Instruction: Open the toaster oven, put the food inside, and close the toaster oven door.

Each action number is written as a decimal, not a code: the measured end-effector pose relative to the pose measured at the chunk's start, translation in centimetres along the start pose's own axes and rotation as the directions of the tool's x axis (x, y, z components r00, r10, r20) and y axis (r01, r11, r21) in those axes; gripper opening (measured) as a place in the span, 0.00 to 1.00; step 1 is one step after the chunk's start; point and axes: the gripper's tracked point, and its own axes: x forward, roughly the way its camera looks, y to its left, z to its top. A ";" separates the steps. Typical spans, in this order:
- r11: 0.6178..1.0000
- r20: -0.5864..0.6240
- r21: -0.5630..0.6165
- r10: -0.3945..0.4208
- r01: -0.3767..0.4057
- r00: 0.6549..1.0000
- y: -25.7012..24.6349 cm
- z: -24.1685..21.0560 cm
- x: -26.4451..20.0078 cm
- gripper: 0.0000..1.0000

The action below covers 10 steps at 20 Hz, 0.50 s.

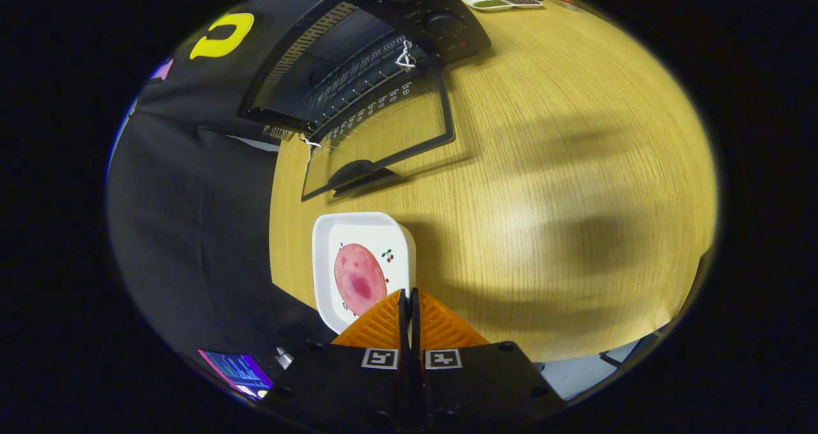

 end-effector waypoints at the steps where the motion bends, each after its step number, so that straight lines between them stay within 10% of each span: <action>1: 1.000 0.022 0.011 0.008 -0.008 1.000 0.6 0.5 -0.1 0.02; 10: 0.990 0.190 0.111 0.065 -0.087 0.980 5.8 3.6 0.0 0.02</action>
